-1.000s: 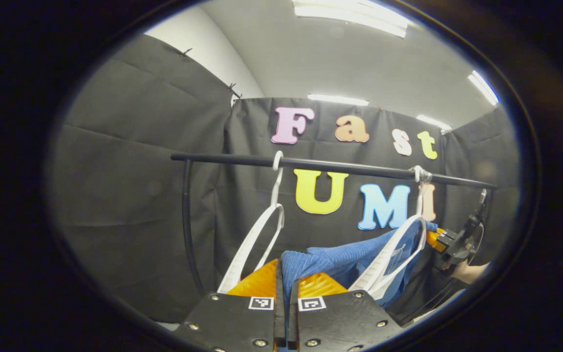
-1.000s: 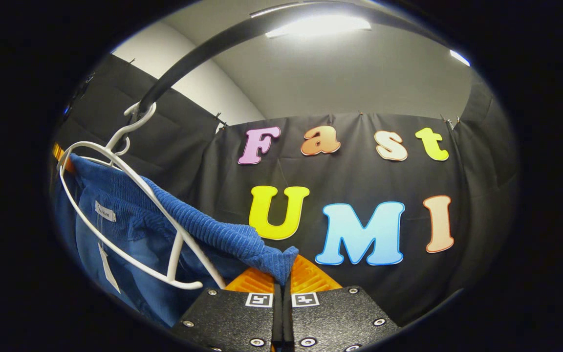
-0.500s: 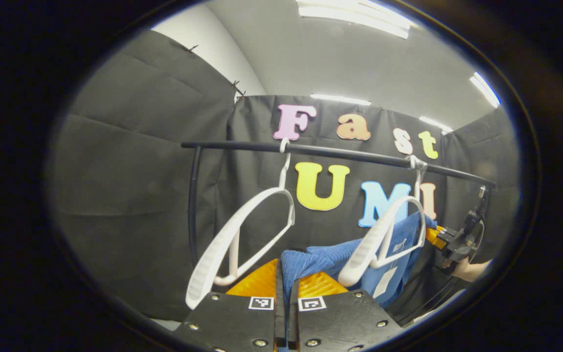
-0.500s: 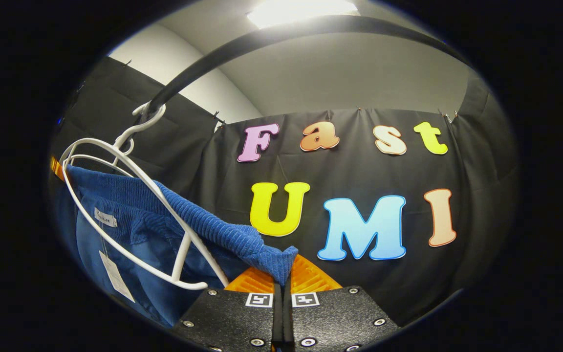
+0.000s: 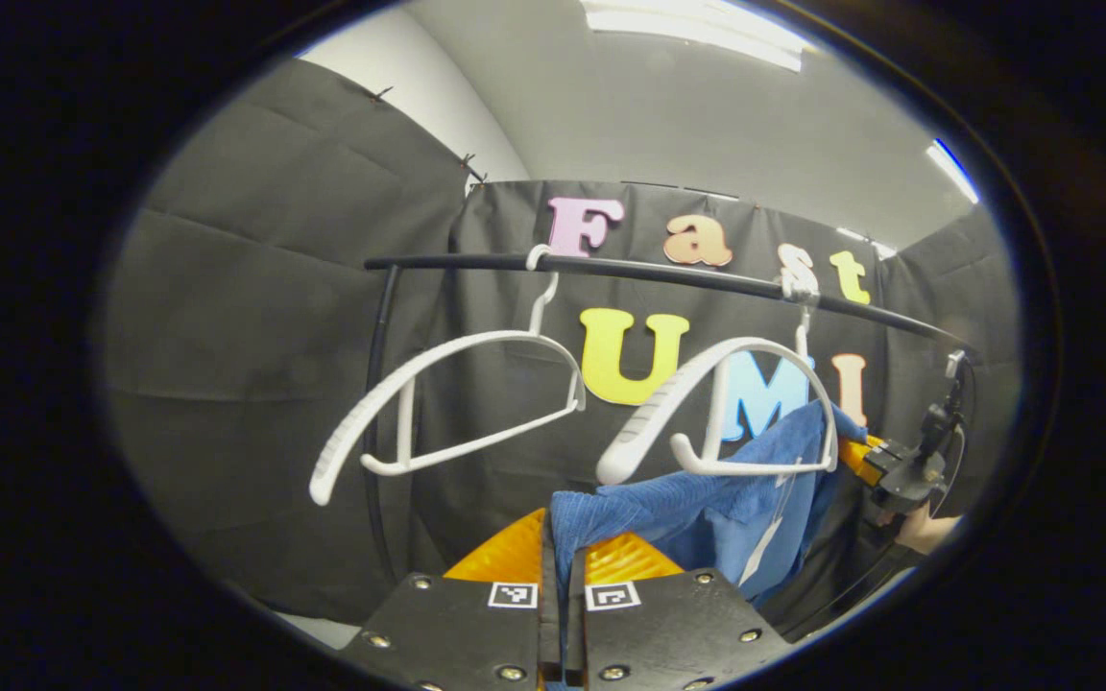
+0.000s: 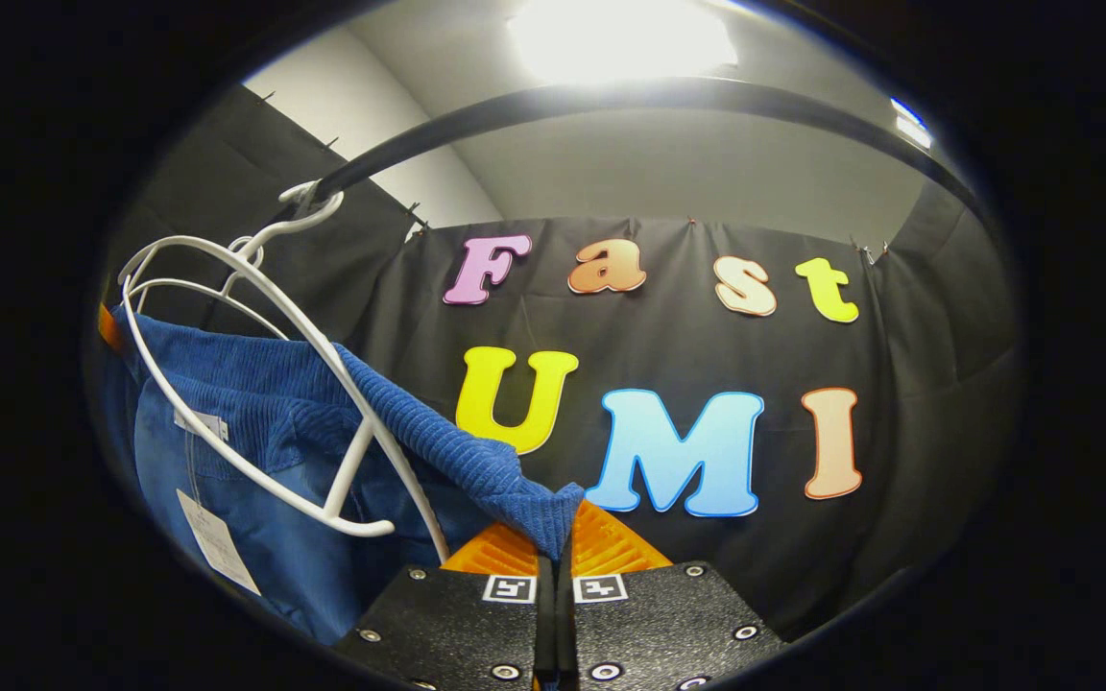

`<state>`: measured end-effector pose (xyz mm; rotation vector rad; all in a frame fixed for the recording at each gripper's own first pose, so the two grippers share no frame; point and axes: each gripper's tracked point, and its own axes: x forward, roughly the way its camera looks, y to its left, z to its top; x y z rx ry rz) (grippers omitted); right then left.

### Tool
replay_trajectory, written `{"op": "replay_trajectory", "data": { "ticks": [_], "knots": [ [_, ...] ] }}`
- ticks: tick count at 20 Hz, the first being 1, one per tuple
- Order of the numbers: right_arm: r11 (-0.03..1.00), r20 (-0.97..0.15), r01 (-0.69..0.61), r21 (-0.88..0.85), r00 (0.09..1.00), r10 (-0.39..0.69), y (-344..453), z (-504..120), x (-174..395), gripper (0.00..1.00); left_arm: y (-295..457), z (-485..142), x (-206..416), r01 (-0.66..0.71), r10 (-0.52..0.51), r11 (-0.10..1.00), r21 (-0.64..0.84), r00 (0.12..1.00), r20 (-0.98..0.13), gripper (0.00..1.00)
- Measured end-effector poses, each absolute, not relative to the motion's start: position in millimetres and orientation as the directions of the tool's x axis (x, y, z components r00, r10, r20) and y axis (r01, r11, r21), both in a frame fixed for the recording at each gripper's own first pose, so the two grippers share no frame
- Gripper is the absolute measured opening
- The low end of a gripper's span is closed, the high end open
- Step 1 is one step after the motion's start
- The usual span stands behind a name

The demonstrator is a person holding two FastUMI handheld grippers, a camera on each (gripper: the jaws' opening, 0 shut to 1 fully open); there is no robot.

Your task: Grasp the clothes on the hanger with both hands and then place them into the laundry hamper below.

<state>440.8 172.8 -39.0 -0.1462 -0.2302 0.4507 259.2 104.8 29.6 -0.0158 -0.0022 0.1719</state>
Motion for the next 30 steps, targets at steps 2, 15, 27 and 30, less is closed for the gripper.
{"op": "replay_trajectory", "data": {
  "ticks": [2, 15, 27, 30],
  "knots": [
    [0.906, 0.177, -0.358, -0.226, 0.900, 0.399, 156.2, -43.0, 447.2, 0.00, 92.6, 25.1, 265.2, -0.156, 0.156, 0.987, -0.032, 0.988, -0.010, 0.10],
    [0.918, 0.074, -0.299, -0.259, 0.942, 0.328, 95.8, -87.4, 412.1, 0.00, 45.7, -15.8, 269.5, -0.138, 0.129, 0.986, -0.093, 0.987, -0.092, 0.03],
    [0.958, -0.047, -0.137, -0.251, 0.990, 0.129, 46.6, -91.6, 311.3, 0.00, 37.8, -34.5, 196.5, 0.030, -0.069, 0.967, -0.253, 0.987, -0.145, 0.10],
    [0.960, -0.057, -0.094, -0.265, 0.995, 0.082, 43.6, -75.2, 265.8, 0.00, 43.5, -21.8, 173.8, 0.075, -0.107, 0.970, -0.230, 0.985, -0.132, 0.03]
  ]
}}
